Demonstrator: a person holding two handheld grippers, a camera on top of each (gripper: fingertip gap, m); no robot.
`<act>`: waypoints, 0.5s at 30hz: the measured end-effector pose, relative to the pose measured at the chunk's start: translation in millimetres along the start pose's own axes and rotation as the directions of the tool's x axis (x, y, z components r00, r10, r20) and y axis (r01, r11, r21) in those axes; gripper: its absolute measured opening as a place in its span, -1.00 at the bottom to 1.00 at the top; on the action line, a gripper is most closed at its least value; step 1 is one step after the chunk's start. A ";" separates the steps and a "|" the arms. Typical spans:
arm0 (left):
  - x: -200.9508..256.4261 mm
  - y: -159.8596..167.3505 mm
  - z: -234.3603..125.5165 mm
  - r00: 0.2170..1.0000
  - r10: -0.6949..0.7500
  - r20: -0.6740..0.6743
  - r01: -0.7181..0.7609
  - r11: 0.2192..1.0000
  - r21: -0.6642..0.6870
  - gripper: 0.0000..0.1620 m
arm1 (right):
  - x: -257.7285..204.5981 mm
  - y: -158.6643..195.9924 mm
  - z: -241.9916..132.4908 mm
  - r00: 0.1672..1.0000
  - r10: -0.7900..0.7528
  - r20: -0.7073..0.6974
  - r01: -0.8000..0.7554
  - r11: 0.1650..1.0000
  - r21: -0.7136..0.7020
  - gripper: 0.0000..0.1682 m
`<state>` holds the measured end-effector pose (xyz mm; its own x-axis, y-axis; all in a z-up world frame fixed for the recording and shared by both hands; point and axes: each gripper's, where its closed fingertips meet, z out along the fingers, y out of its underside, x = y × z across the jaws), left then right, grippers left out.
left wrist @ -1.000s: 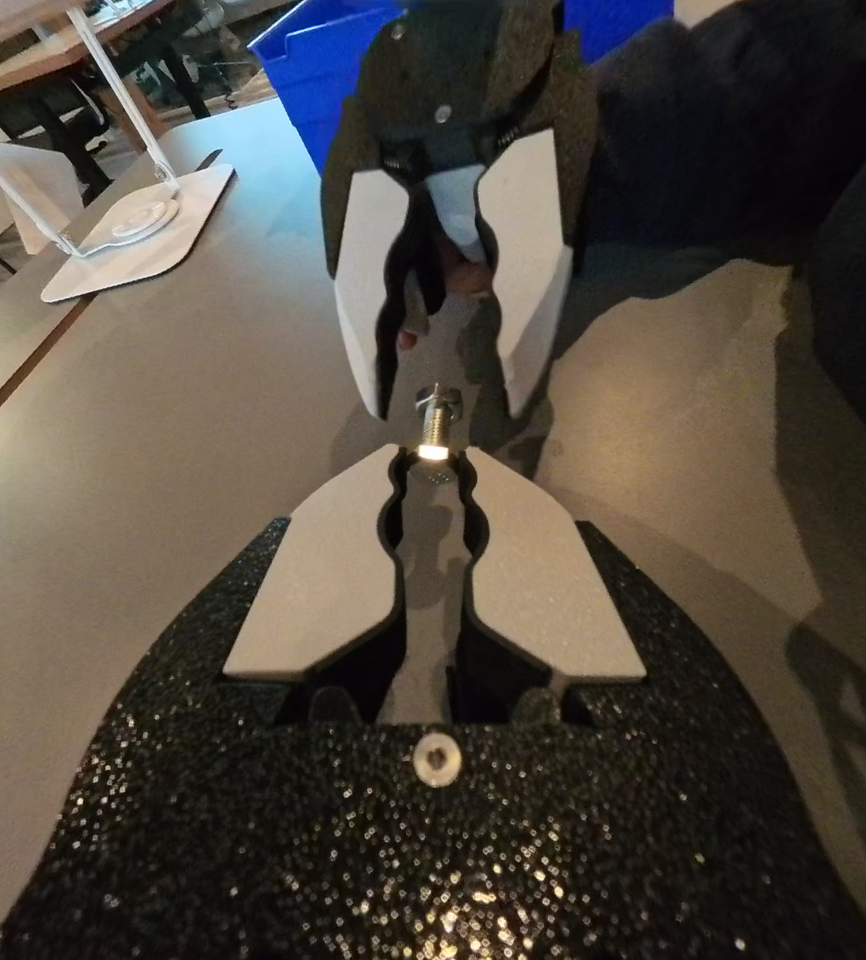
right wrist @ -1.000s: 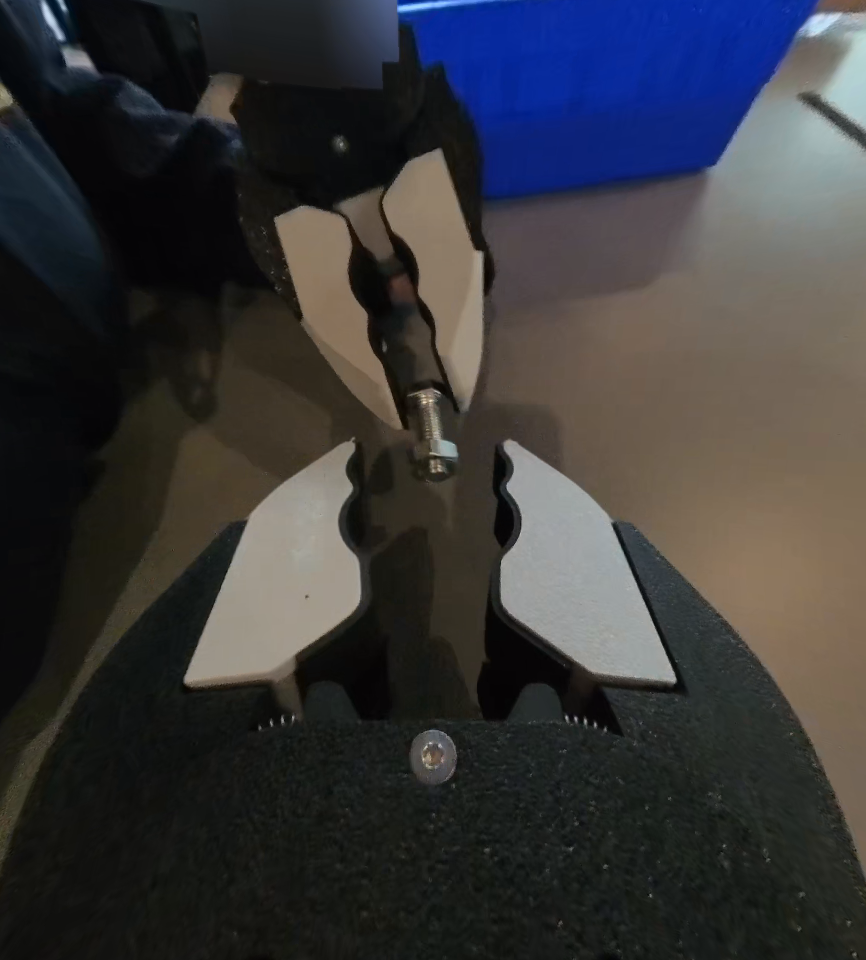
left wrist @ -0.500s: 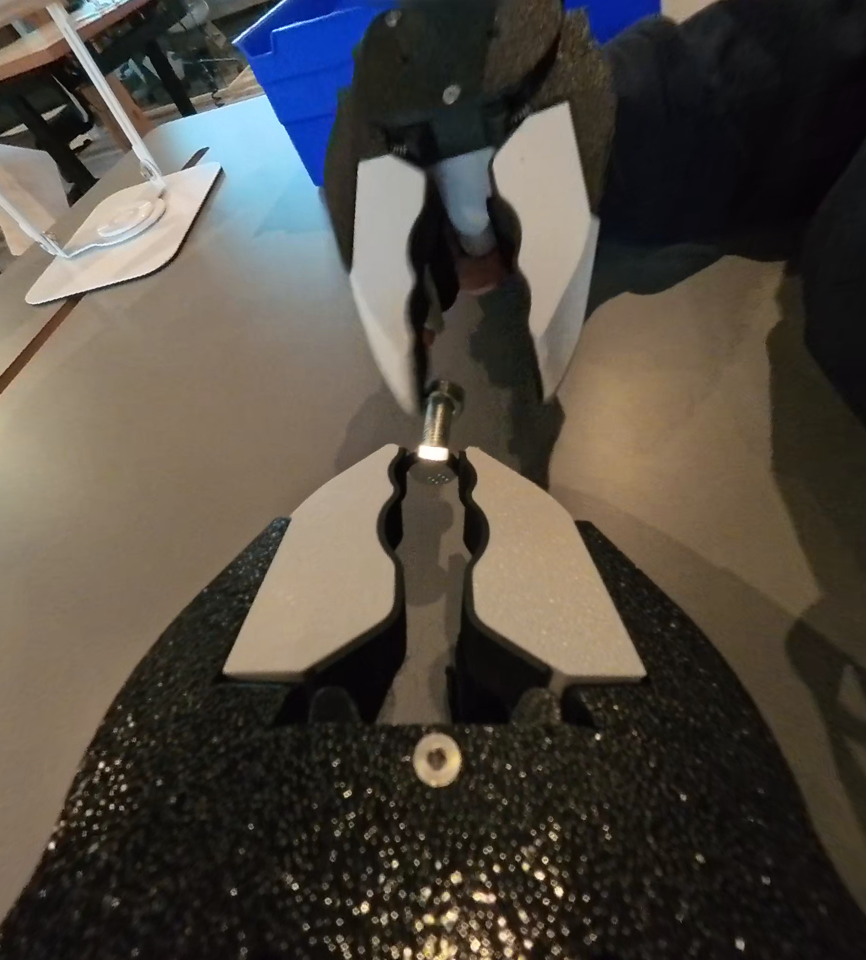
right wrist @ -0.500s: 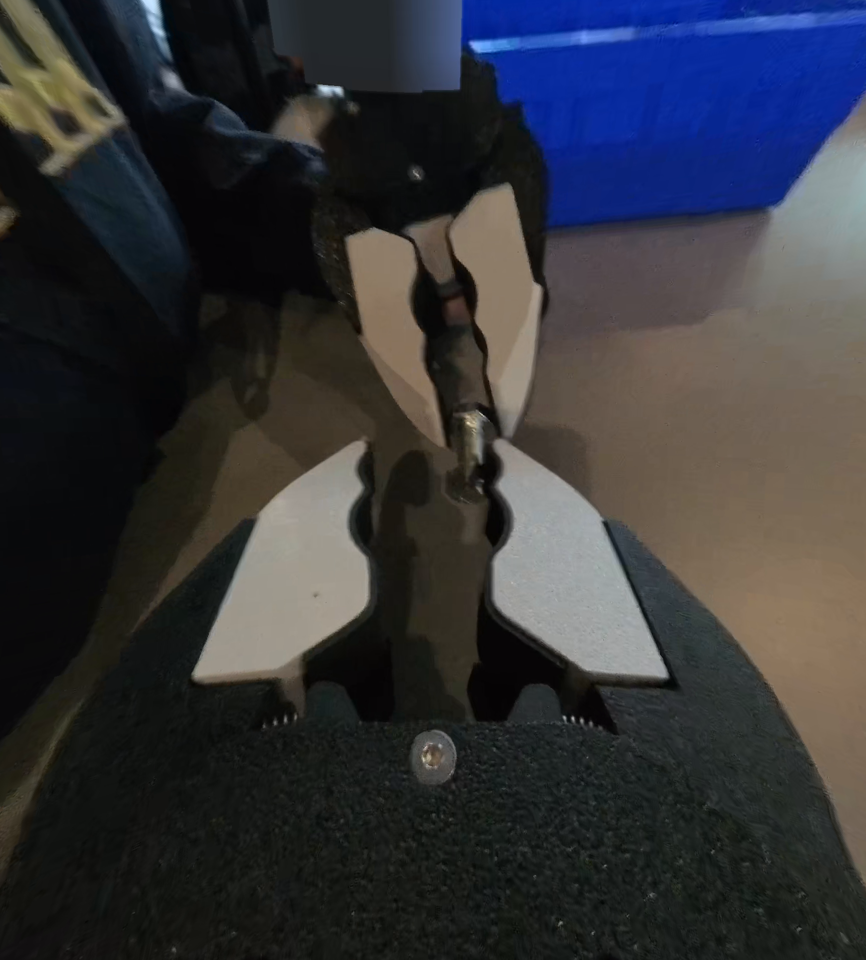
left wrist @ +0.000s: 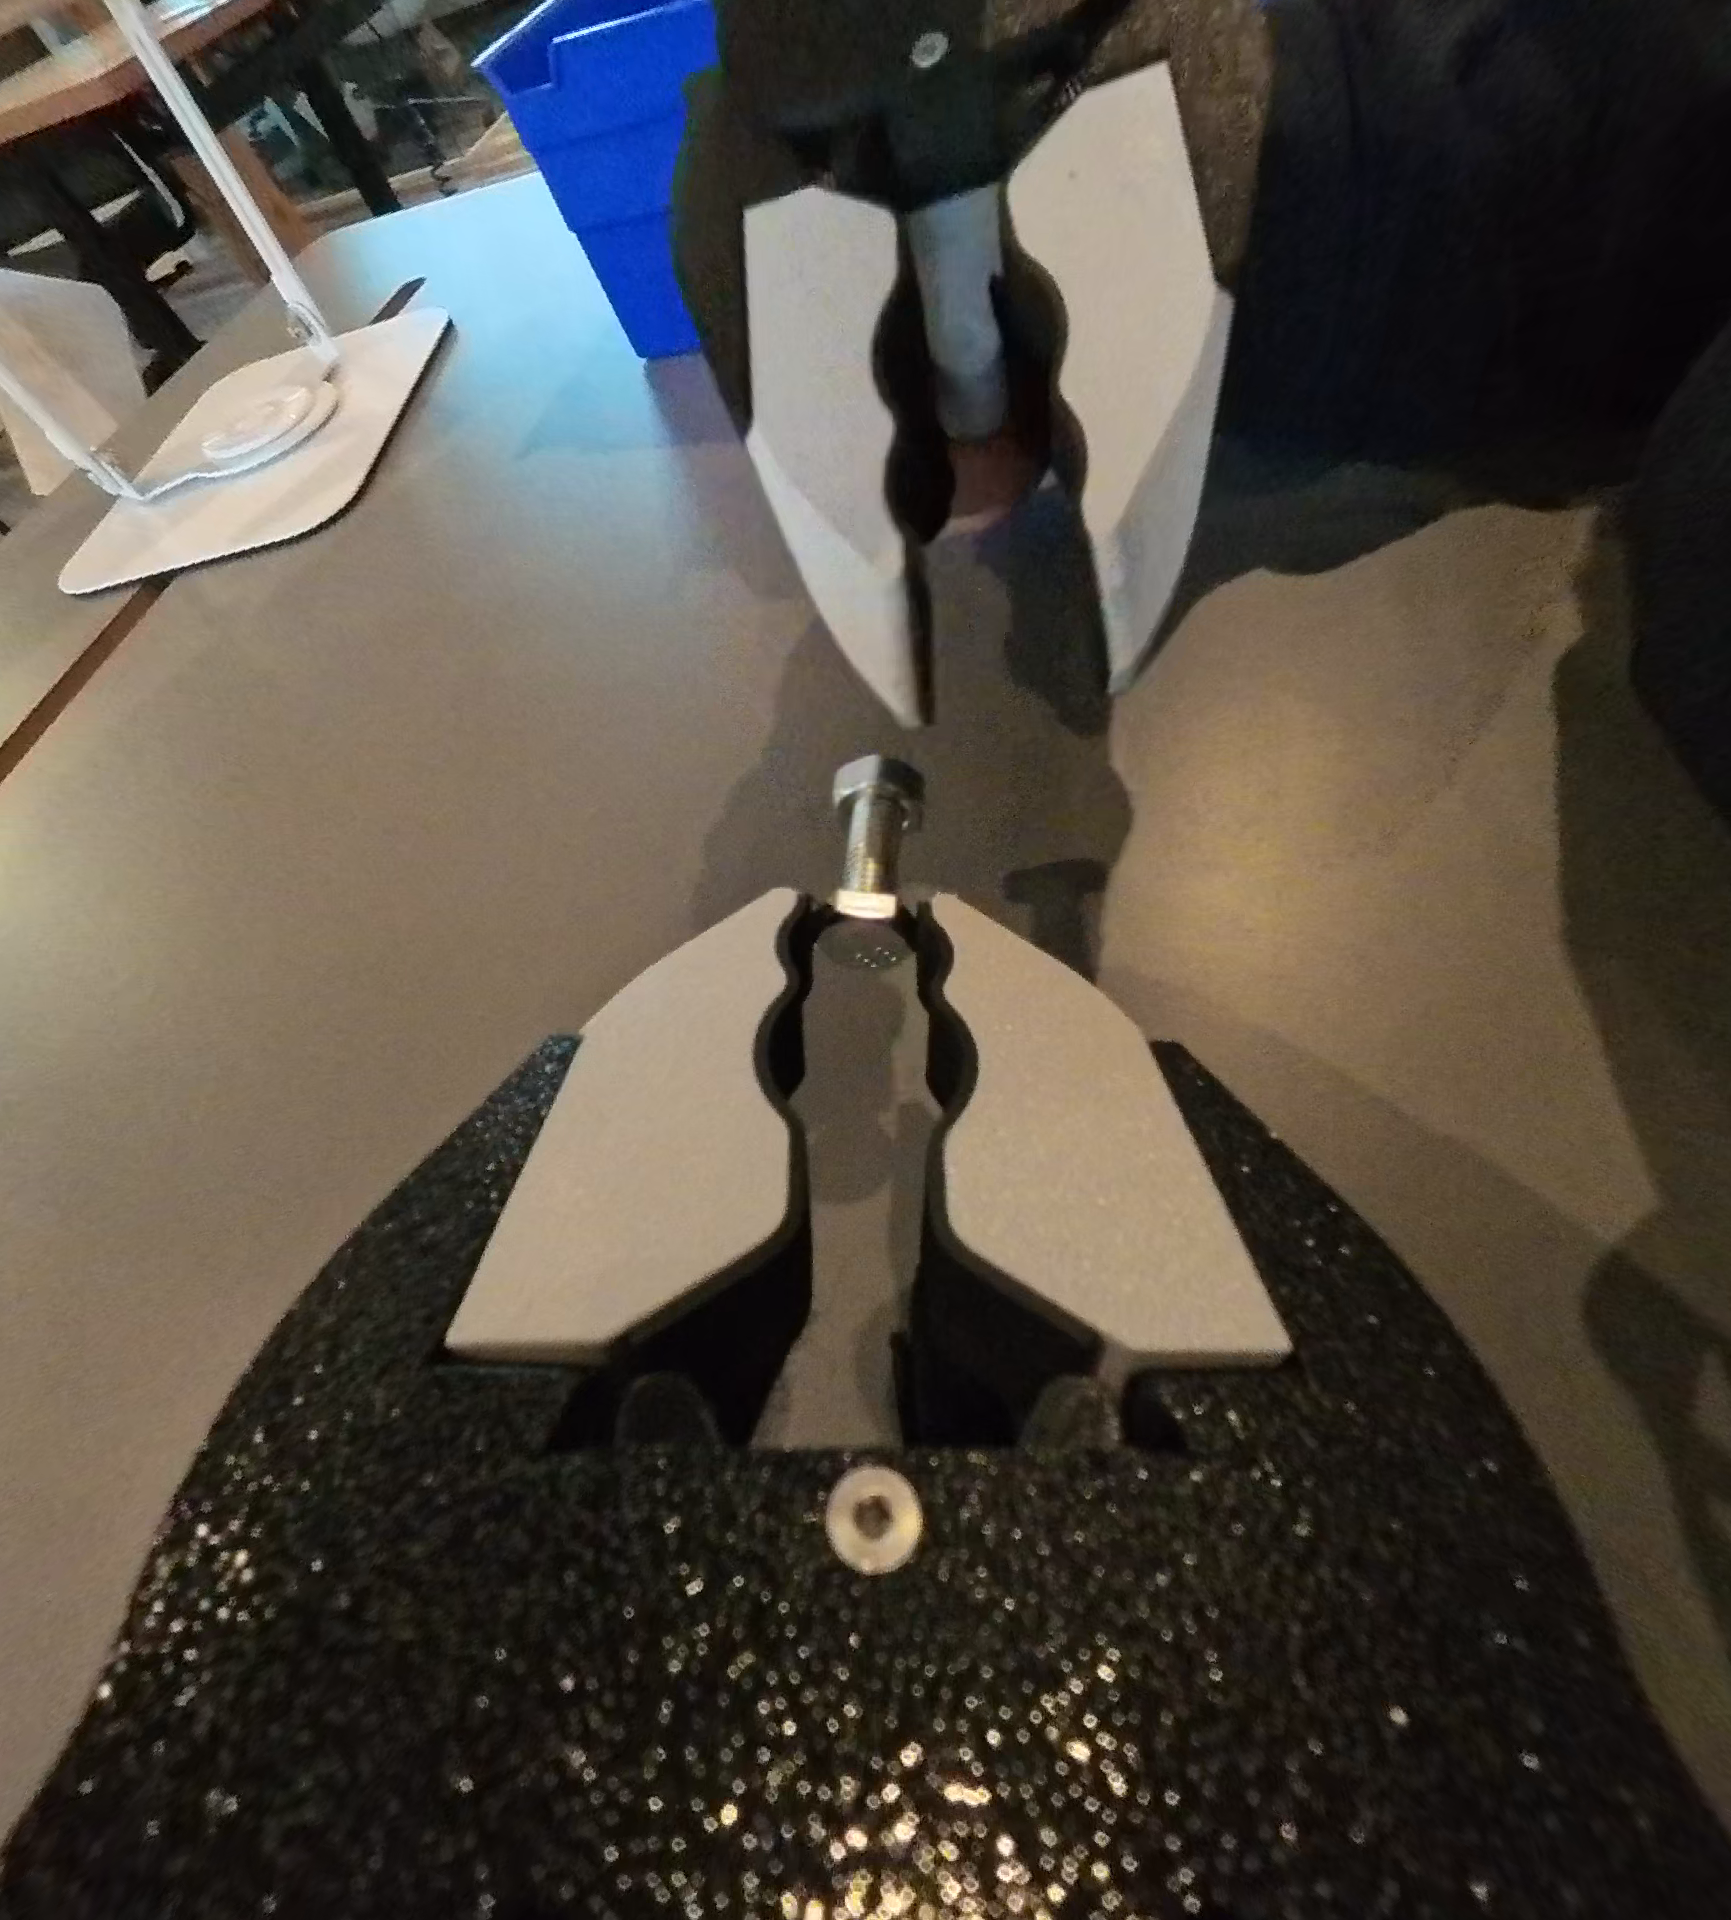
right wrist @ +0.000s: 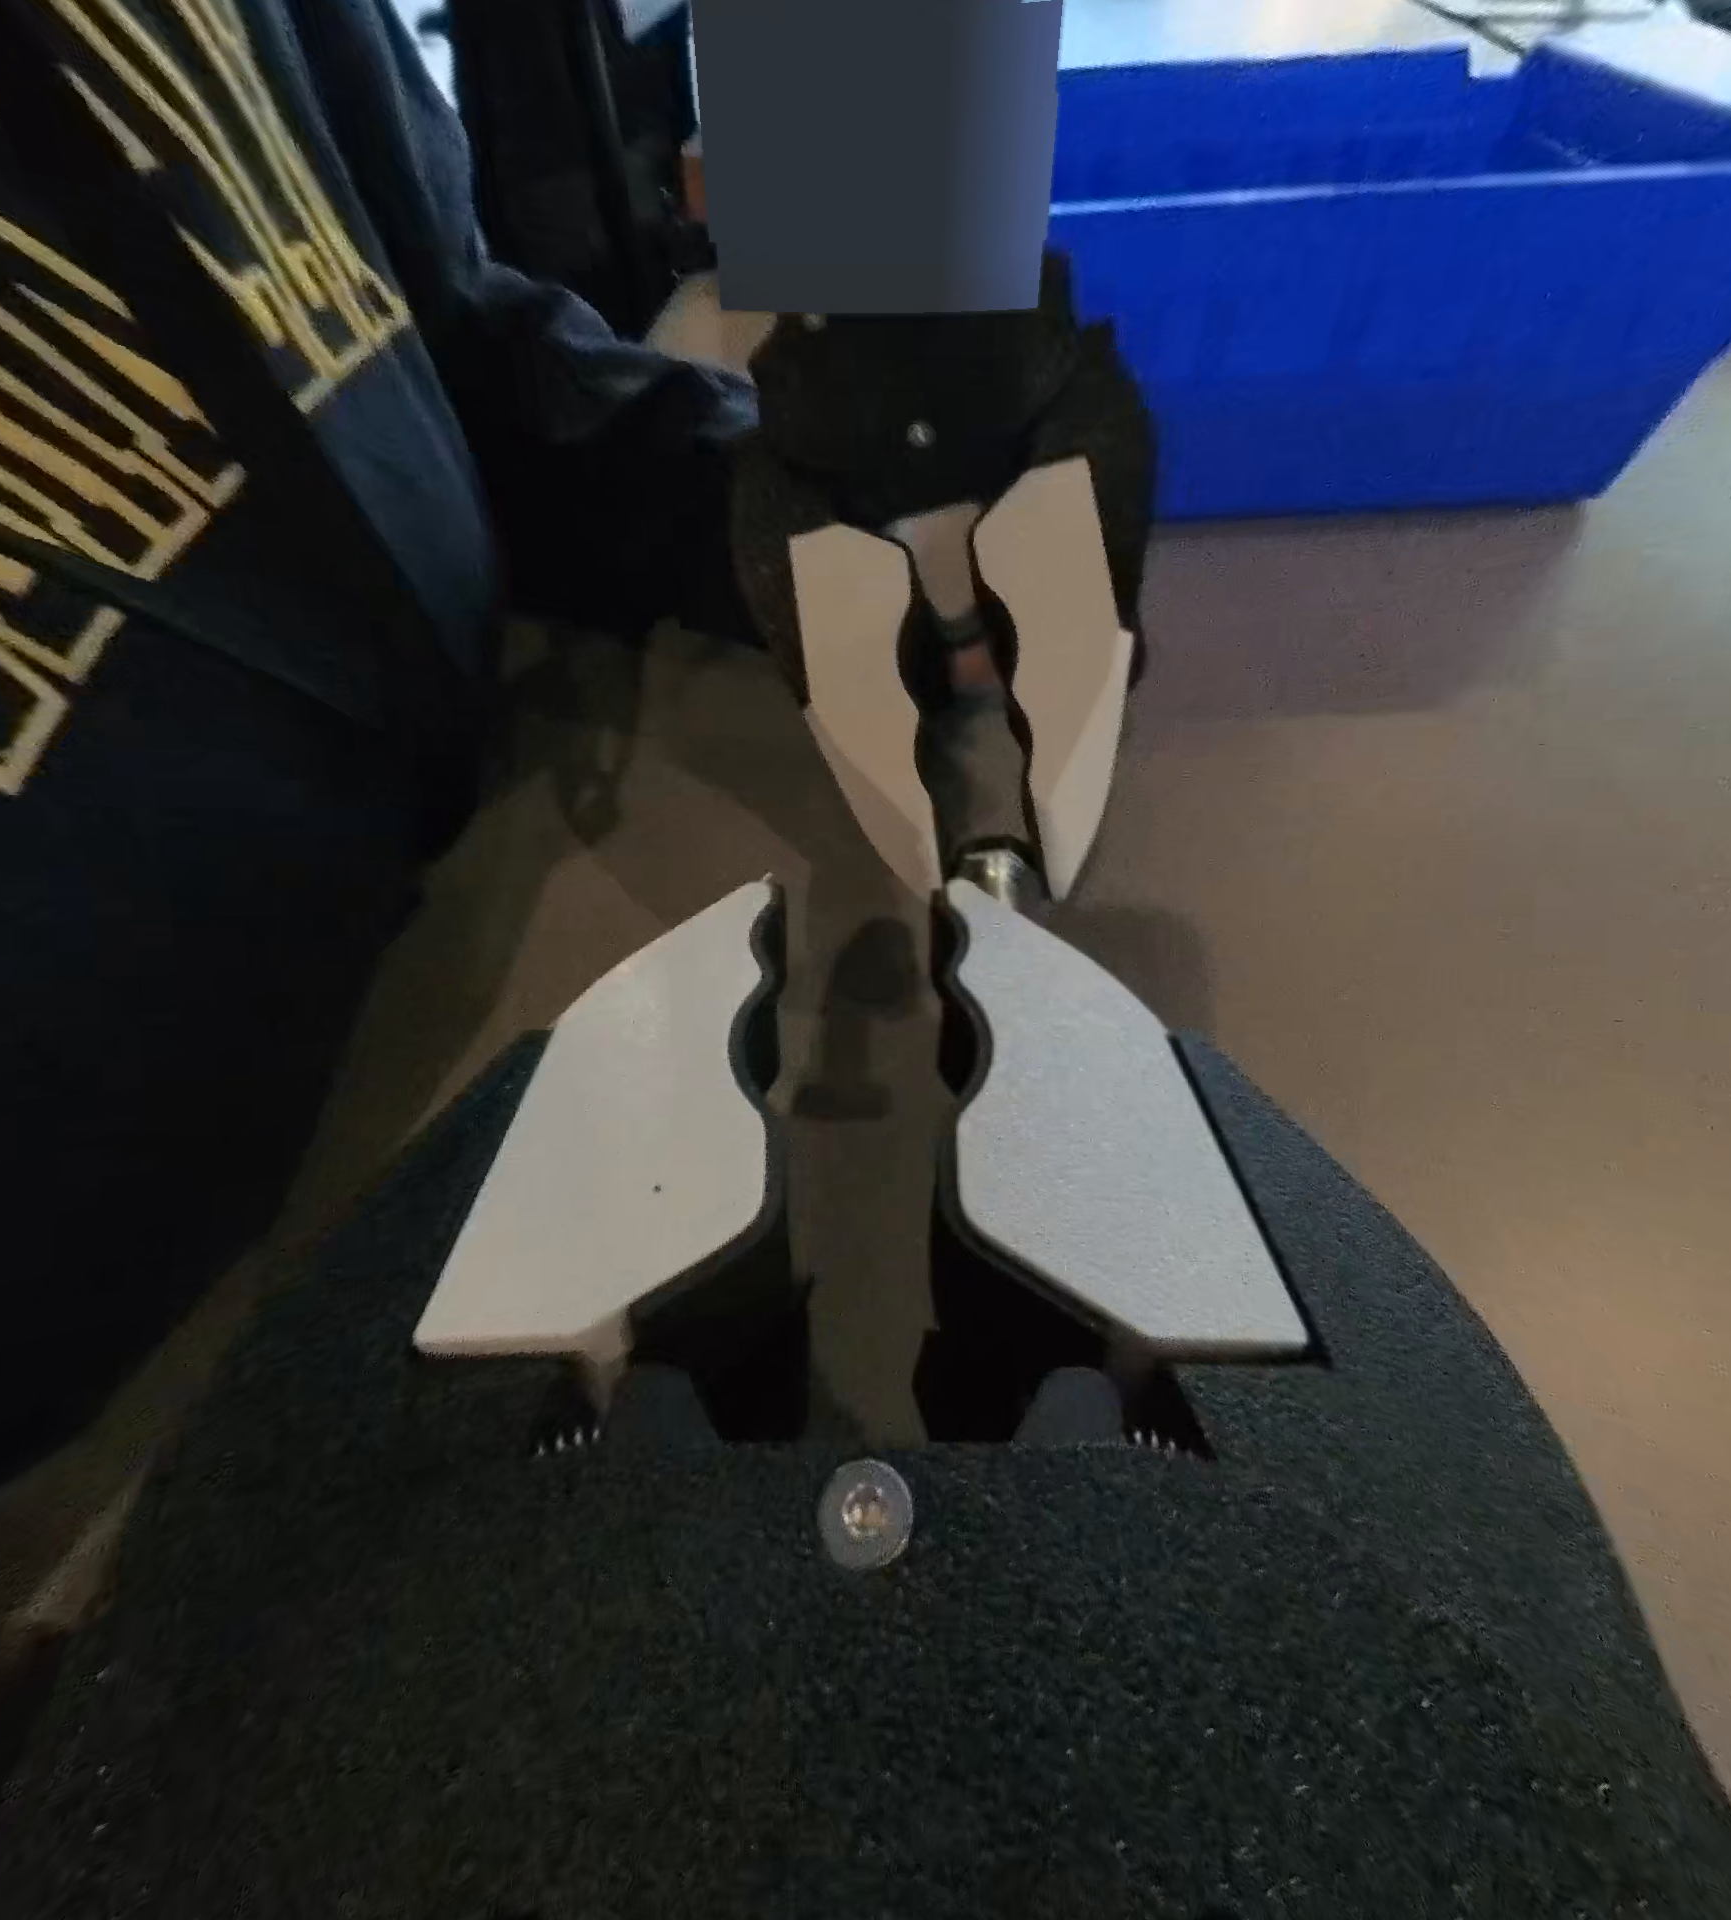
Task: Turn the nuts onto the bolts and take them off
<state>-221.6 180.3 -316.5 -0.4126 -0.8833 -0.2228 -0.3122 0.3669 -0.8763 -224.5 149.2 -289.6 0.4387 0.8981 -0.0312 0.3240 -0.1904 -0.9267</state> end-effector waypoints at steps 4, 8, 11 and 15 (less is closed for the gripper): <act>-0.1 -0.5 -0.4 1.000 -0.001 0.000 0.001 1.000 0.004 -0.78 | 17.8 20.1 2.6 0.994 0.006 -0.113 -0.017 0.995 -0.100 -0.43; 0.0 -0.2 -0.4 1.000 0.000 0.000 0.000 1.000 0.002 -0.77 | 14.9 24.4 9.9 0.995 0.015 -0.096 -0.028 0.992 -0.127 -0.39; 1.6 -0.1 -0.3 1.000 0.003 -0.010 -0.003 1.000 0.001 -0.78 | 9.8 17.8 8.0 0.997 -0.004 -0.073 -0.003 0.995 -0.098 -0.43; 1.5 1.7 1.1 1.000 0.010 -0.003 -0.010 1.000 -0.015 -0.78 | 0.3 4.4 1.0 1.000 0.025 0.002 -0.025 1.000 -0.017 -0.63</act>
<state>-221.8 179.3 -318.8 -0.4183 -0.8787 -0.2302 -0.3211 0.3801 -0.8675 -223.8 149.0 -294.1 0.4450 0.8938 -0.0554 0.3270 -0.2198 -0.9191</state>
